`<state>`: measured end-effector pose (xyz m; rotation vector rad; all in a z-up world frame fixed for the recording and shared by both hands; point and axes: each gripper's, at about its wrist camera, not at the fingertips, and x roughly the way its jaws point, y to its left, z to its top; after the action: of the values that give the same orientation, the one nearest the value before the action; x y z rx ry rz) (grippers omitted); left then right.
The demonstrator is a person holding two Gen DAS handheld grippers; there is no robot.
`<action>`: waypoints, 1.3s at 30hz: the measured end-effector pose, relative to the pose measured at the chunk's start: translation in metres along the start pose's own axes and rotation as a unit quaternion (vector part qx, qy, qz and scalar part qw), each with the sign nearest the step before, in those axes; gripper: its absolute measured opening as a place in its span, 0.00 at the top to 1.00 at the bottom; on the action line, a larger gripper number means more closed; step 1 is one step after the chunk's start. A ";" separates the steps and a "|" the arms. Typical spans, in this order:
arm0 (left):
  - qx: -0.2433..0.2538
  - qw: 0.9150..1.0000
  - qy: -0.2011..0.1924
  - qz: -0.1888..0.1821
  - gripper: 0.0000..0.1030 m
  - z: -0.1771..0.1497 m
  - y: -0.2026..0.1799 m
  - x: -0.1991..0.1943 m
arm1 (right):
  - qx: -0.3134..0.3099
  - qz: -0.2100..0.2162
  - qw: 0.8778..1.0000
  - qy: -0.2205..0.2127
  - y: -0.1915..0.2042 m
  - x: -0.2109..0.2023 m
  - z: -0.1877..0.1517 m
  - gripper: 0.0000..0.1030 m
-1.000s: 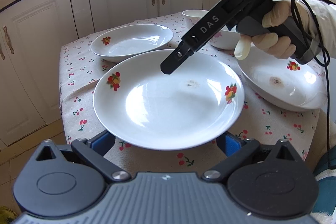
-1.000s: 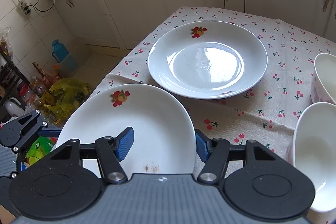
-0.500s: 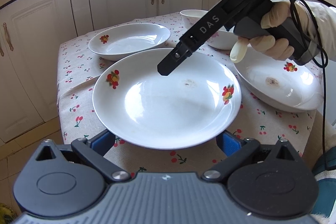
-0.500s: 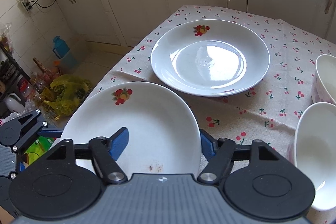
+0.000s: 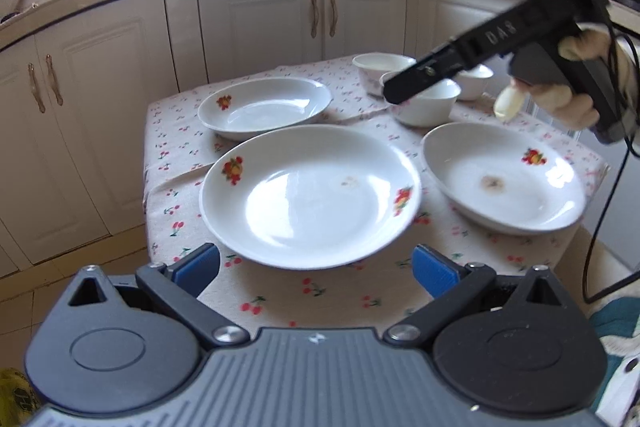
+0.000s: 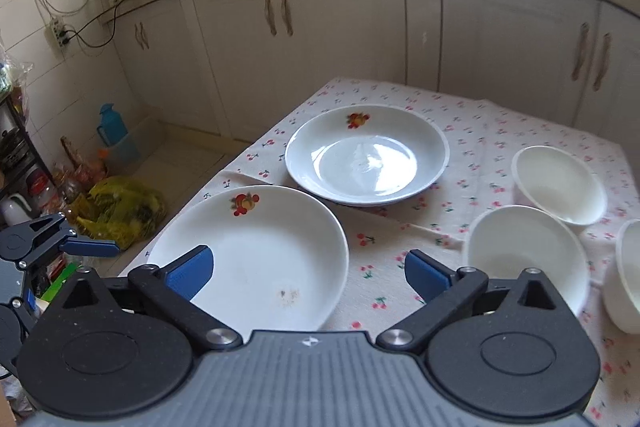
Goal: Organize plates and bowls
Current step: 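Grip the rim of the brown-stained white plate with the left tool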
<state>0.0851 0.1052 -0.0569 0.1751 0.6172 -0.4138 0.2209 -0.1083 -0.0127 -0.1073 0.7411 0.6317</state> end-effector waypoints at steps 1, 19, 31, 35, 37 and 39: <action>0.001 1.000 -0.002 -0.002 0.01 0.001 -0.005 -0.002 | 0.001 -0.003 1.000 -0.005 0.000 -0.008 -0.005 0.00; 0.037 0.997 -0.007 -0.063 0.01 0.005 -0.104 0.001 | 0.085 -0.069 0.993 -0.032 -0.041 -0.096 -0.118 0.00; 0.046 0.998 0.002 -0.038 0.01 0.028 -0.118 0.014 | 0.041 -0.047 0.997 -0.040 -0.047 -0.122 -0.165 0.00; 0.054 0.998 0.011 -0.023 0.01 0.039 -0.121 0.023 | 0.010 -0.038 0.999 -0.028 -0.043 -0.122 -0.178 0.00; 0.056 0.998 0.014 -0.025 0.01 0.045 -0.123 0.027 | -0.005 -0.038 0.999 -0.020 -0.039 -0.118 -0.184 0.00; 0.060 0.998 0.018 -0.028 0.01 0.051 -0.125 0.031 | -0.025 -0.046 0.999 -0.015 -0.035 -0.112 -0.187 0.00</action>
<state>0.0811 -0.0318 -0.0391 0.2801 0.6348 -0.5033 0.0659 -0.2504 -0.0819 -0.1760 0.6872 0.5620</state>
